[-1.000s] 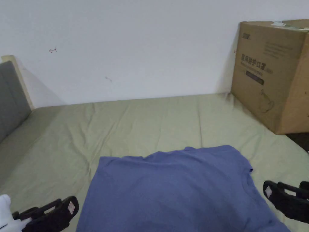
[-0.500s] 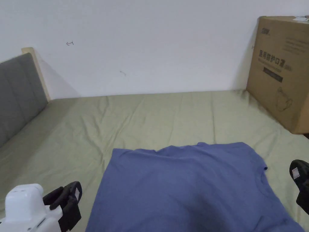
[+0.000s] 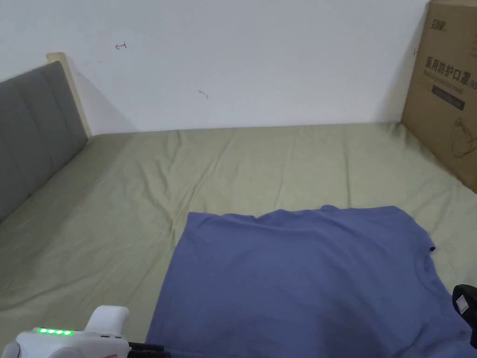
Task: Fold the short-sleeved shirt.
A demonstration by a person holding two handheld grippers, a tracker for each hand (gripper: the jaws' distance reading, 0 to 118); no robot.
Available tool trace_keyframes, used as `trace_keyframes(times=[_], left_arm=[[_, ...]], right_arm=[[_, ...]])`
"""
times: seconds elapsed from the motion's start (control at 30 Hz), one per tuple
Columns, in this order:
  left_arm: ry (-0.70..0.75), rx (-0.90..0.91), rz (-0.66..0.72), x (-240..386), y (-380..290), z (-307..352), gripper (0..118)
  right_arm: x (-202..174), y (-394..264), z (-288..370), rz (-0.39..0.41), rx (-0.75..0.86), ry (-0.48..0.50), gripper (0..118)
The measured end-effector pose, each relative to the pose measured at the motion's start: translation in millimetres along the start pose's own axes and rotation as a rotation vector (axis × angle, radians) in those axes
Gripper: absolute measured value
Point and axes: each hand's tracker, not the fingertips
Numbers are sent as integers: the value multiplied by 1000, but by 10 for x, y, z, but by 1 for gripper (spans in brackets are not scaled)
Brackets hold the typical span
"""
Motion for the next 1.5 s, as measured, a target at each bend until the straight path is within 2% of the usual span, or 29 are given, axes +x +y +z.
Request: trace_keyframes(times=[0.07,0.17,0.2,0.23,0.27,0.3,0.47,0.57,0.6,0.63,0.67,0.7,0.73,0.83,0.93,1.0,1.03,1.07,1.1,1.17,1.2,1.33,1.37,1.43,1.5], left_arm=[[26,-9,16,-16,27,-95,111],[64,-28,-31,9,13,-244,111],[64,-33,-56,-21,-8,-310,103],[44,-13,-81,-1,-27,-299,61],[15,3,-103,33,-45,-290,9],[17,5,-112,82,-75,-283,3],[-35,209,-114,195,-189,53,3],[-73,270,-42,221,-200,238,3],[-83,283,-22,187,-187,280,3],[-78,295,-17,197,-191,319,3],[-82,301,-14,201,-189,346,3],[-87,304,-13,205,-183,372,3],[-86,305,-14,240,-148,438,3],[-82,309,-22,274,-136,483,3],[-90,306,-29,328,-120,511,3],[-73,303,-34,335,-113,495,3],[-64,295,-32,331,-119,486,3],[-57,287,-27,325,-126,476,3],[-51,281,-20,318,-138,472,3],[-53,273,0,290,-152,453,3],[-55,271,9,278,-166,454,3],[-61,275,28,258,-185,447,3],[-58,280,32,258,-186,454,3],[-64,301,43,259,-150,486,3],[-105,332,75,224,-34,537,3]], right_arm=[[-15,-18,-24,14,-21,5,0],[-82,-21,-21,24,-39,4,0],[-88,-31,-37,25,-45,3,0],[-51,-37,-50,22,-50,1,0],[-43,-43,-62,18,-56,-2,0],[-31,-46,-72,9,-62,-5,0],[192,-28,-60,-44,-67,-30,0],[468,-13,-180,-71,-192,-92,0],[598,-24,-274,-96,-272,-94,13],[780,-44,-369,-126,-368,-83,54],[895,-97,-442,-155,-430,-94,84],[987,-184,-510,-171,-486,-146,94],[1075,-267,-560,-179,-515,-168,94],[1282,-468,-803,-186,-679,-183,94],[1382,-698,-1035,-148,-846,-188,94],[1421,-793,-1120,-132,-870,-227,93],[1452,-827,-1124,-141,-862,-198,87],[1423,-802,-1086,-113,-840,-179,82],[1377,-761,-1033,-71,-807,-158,71],[1304,-699,-947,-46,-800,-114,7],[1281,-685,-917,-83,-803,-30,3],[1240,-631,-852,-63,-770,-33,3],[1264,-602,-825,-85,-740,-27,3],[1322,-502,-727,-200,-668,-6,2],[1388,-378,-654,-335,-602,58,2]])
